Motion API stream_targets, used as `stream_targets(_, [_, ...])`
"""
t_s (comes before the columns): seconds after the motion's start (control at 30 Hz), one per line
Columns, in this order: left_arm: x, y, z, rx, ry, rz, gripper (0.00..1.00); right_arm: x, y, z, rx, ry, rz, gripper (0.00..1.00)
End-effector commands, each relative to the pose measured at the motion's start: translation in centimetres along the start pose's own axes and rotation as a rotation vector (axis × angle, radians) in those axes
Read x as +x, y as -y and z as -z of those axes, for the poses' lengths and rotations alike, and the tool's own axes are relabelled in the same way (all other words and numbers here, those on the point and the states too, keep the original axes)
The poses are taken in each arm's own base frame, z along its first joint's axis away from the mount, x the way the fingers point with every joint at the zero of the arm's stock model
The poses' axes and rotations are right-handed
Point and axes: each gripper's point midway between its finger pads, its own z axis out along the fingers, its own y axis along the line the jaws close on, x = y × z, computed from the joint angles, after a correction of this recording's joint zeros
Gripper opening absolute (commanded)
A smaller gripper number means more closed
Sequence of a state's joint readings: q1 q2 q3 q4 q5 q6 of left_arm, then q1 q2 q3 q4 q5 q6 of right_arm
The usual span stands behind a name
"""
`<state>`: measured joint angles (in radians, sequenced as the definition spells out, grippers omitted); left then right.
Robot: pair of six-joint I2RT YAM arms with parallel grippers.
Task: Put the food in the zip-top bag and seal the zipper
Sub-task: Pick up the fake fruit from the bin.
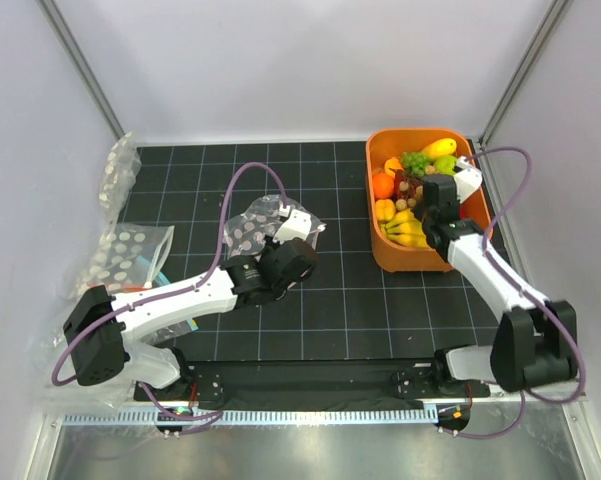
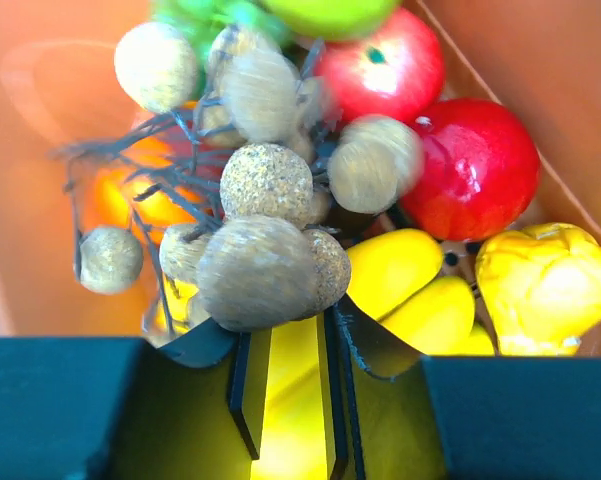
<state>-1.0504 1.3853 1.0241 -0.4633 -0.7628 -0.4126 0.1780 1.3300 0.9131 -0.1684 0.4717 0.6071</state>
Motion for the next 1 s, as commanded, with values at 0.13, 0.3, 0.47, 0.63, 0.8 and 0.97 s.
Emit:
stream_targets(0.13, [-0.9, 0.4, 0.3, 0.055, 0.019, 0.069, 0.0, -5.6, -4.6, 8.1, -0.366, 0.125, -0.067, 0.24])
stream_targets(0.3, [-0.7, 0.3, 0.1, 0.09, 0.004, 0.099, 0.0, -5.4, -8.2, 12.8, -0.679, 0.103, -0.019, 0.26])
stream_targets(0.47, [-0.8, 0.0, 0.0, 0.116, 0.0, 0.147, 0.0, -5.4, -9.5, 15.2, -0.816, 0.11, 0.009, 0.22])
stream_targets(0.63, [-0.6, -1.6, -0.6, 0.088, -0.015, 0.219, 0.0, -4.7, -11.5, 18.0, -1.013, 0.089, 0.031, 0.21])
stream_targets(0.8, [-0.4, -2.4, -1.0, 0.077, -0.029, 0.28, 0.0, -3.9, -12.7, 20.0, -1.136, 0.06, 0.061, 0.2])
stream_targets(0.97, [-0.7, -2.7, -0.9, 0.097, -0.026, 0.339, 0.01, -2.5, -13.4, 22.0, -1.223, 0.053, 0.121, 0.19])
